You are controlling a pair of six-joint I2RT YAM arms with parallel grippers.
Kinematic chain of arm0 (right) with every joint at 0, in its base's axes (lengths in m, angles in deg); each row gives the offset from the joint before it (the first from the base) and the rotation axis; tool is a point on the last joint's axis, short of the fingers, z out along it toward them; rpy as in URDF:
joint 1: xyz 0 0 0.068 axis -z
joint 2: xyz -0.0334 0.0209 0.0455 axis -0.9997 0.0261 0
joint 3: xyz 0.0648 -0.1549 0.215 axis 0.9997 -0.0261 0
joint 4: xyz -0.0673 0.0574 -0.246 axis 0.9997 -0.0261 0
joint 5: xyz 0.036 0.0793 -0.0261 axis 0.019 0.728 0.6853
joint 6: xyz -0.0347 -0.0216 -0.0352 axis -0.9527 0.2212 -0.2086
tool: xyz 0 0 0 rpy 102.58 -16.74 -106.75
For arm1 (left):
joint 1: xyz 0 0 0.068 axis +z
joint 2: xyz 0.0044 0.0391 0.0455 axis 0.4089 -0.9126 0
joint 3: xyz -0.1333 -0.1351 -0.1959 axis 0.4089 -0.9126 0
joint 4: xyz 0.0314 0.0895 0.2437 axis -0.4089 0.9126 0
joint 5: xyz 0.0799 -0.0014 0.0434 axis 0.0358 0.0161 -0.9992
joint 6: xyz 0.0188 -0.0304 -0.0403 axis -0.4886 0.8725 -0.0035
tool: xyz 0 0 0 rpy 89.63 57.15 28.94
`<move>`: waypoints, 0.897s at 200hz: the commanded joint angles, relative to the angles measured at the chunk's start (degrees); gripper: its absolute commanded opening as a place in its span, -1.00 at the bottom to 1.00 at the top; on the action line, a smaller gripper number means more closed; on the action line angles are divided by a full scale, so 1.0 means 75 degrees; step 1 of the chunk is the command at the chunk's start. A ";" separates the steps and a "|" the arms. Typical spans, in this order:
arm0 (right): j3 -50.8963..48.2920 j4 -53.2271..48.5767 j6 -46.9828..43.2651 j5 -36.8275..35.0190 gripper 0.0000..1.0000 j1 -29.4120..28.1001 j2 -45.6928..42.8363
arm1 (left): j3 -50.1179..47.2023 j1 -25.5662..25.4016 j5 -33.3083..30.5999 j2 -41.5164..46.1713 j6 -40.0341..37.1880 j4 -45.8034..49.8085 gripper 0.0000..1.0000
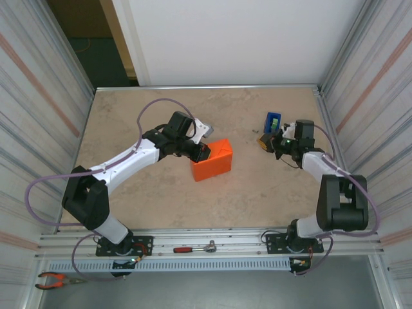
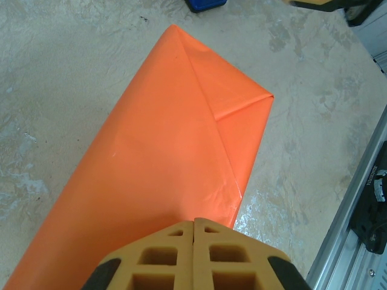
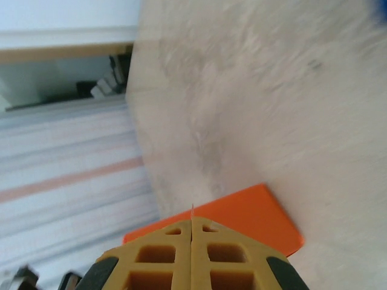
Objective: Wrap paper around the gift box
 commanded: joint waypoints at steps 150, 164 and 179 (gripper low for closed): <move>0.0955 -0.1117 0.0585 -0.1942 -1.00 -0.3821 -0.1130 | -0.0412 -0.0107 -0.0154 -0.0455 -0.0129 0.0591 -1.00; 0.0922 -0.1014 0.0641 -0.1959 -1.00 -0.3833 -0.1069 | -0.0416 -0.0107 -0.0161 -0.0464 -0.0129 0.0584 -1.00; 0.0920 -0.0928 0.0701 -0.1963 -1.00 -0.3863 -0.1006 | -0.0424 -0.0119 -0.0158 -0.0466 -0.0129 0.0585 -1.00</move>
